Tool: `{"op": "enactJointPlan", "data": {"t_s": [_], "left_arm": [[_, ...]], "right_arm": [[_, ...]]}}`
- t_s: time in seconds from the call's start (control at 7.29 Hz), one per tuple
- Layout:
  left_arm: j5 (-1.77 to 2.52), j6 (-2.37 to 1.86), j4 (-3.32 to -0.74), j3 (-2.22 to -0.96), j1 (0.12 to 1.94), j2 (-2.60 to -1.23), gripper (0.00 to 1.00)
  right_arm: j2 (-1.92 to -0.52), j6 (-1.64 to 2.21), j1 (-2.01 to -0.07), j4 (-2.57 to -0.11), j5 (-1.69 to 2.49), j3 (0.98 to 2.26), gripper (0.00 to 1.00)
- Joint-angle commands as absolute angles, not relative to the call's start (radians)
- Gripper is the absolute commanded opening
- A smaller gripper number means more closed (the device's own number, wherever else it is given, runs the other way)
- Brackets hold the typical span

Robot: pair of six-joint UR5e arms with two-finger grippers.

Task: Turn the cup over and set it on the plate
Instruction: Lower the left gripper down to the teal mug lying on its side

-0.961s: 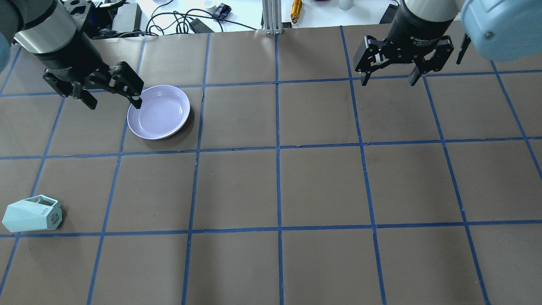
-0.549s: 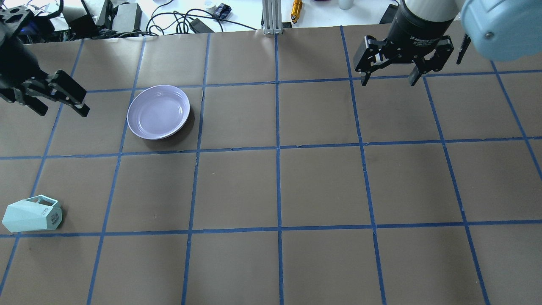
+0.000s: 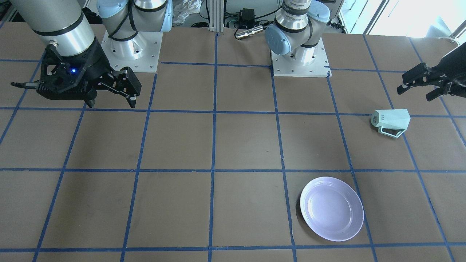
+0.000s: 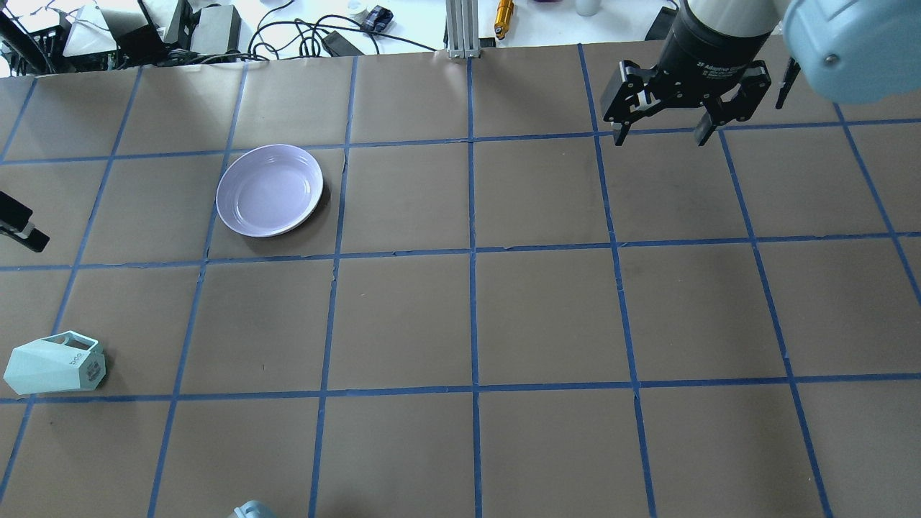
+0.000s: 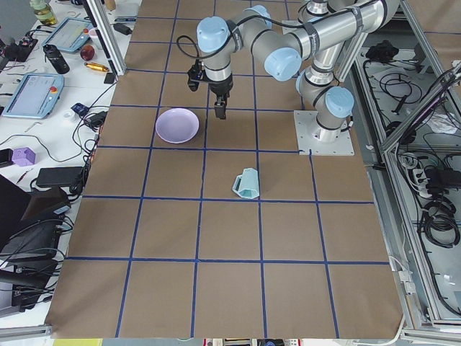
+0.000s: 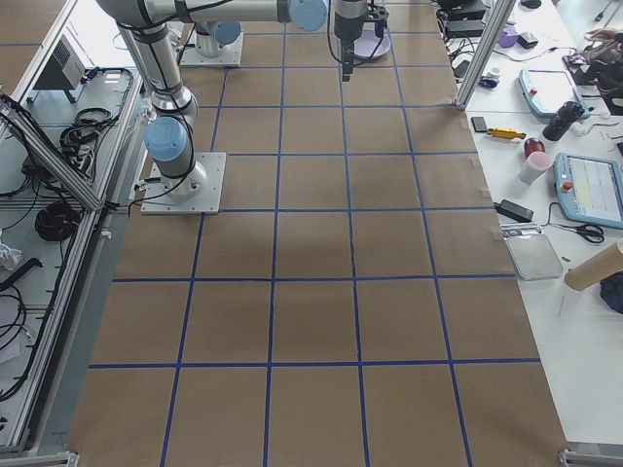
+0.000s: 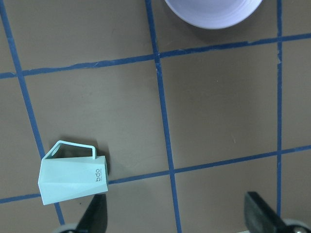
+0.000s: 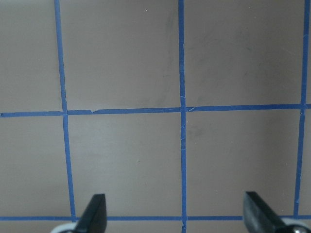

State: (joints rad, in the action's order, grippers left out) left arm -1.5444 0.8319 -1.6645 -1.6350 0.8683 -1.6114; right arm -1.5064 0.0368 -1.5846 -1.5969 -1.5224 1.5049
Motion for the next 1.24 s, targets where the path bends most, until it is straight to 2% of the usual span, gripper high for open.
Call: {"op": "enactJointPlan", "data": {"t_s": [0.0,1.1], "left_arm": [[-1.534,0.988,-1.588,-1.695,0.725,-1.670,1.00],[-1.462,1.144,-1.568,-1.667,0.516,-1.949,1.00]], "right_arm": [[-1.506,0.037,-1.585,-1.597,-1.522,1.505,1.00],[-1.506,0.037,-1.585,-1.597,-1.522,1.505,1.00]]}}
